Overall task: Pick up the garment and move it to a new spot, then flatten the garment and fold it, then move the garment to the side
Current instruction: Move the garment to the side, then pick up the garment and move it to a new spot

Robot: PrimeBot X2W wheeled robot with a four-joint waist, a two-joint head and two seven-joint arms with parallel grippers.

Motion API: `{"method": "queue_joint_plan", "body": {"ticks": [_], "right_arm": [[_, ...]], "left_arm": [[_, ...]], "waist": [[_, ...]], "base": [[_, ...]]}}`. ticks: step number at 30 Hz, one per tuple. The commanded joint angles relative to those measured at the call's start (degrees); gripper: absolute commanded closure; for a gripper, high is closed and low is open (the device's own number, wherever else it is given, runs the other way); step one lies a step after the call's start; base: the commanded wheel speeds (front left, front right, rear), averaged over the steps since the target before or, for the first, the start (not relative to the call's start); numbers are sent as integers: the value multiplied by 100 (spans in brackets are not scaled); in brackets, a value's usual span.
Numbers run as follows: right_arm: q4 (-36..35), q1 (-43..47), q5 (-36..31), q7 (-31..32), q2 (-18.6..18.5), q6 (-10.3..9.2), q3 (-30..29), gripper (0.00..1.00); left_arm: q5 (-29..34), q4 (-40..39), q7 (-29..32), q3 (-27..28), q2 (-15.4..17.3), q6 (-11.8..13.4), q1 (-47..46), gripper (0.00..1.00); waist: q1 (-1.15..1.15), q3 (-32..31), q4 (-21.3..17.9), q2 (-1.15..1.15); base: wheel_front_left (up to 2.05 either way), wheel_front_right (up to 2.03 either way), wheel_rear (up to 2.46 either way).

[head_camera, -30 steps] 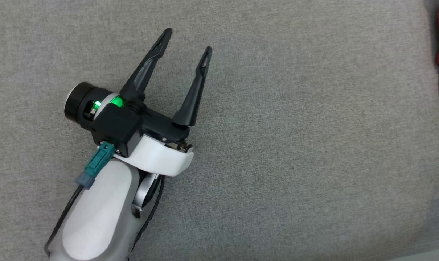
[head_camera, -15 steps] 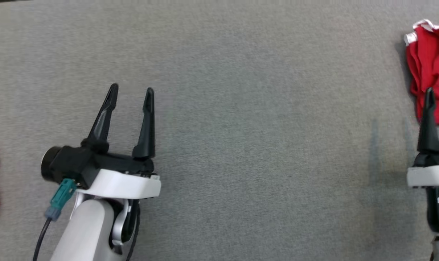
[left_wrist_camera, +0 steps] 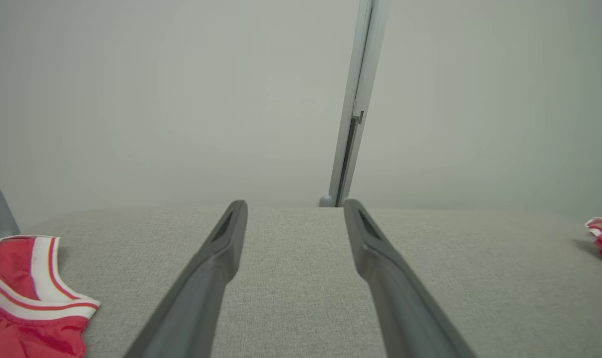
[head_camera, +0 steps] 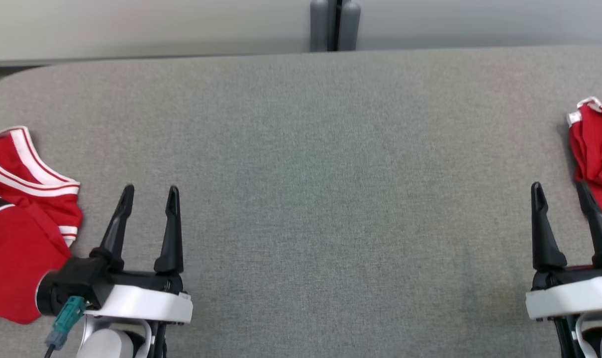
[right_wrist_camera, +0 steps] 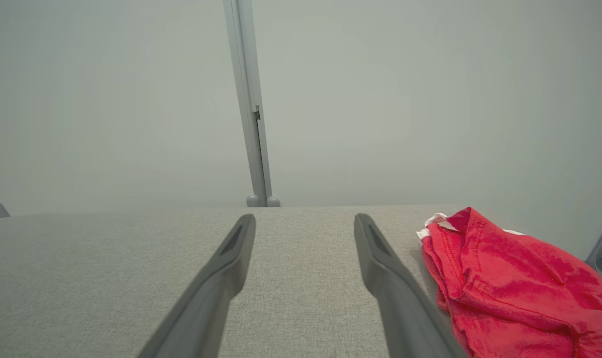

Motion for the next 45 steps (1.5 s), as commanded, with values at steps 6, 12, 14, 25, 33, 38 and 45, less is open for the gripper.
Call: {"method": "queue_joint_plan", "body": {"ticks": [6, 12, 14, 25, 33, 38, 45], "right_arm": [[-219, 557, 15, 288, 65, -13, -20, 0], [-391, 879, 55, 452, 91, -13, -81, 0], [-427, 960, 51, 488, 102, -13, -99, 0], [-526, 1007, 6, 513, 138, -13, -172, 0], [-489, 957, 3, 474, 119, -13, -181, 0], [-489, 969, -39, 437, 146, -13, -201, 0], [-654, 974, -78, 482, 149, -13, -253, 0]], "left_arm": [[-47, 63, 120, -70, 79, 45, 456, 0], [-89, -4, 207, -121, 124, 46, 722, 0], [-93, -8, 242, -141, 140, 46, 793, 0], [-114, -61, 347, -176, 175, 117, 736, 0], [-120, -53, 366, -167, 201, 168, 714, 0], [-124, -53, 359, -187, 203, 198, 662, 0], [-141, 1, 307, -189, 186, 197, 505, 0]], "waist": [[0, -654, 45, 0], [0, -909, 8, 0], [0, -967, 14, 0], [0, -927, -9, 0], [0, -884, -9, 0], [0, -840, 19, 0], [0, -788, 339, 0]], "base": [[0, 0, 0], [0, 0, 0], [0, 0, 0], [0, 0, 0], [0, 0, 0], [0, 0, 0], [0, 0, 0]]}}
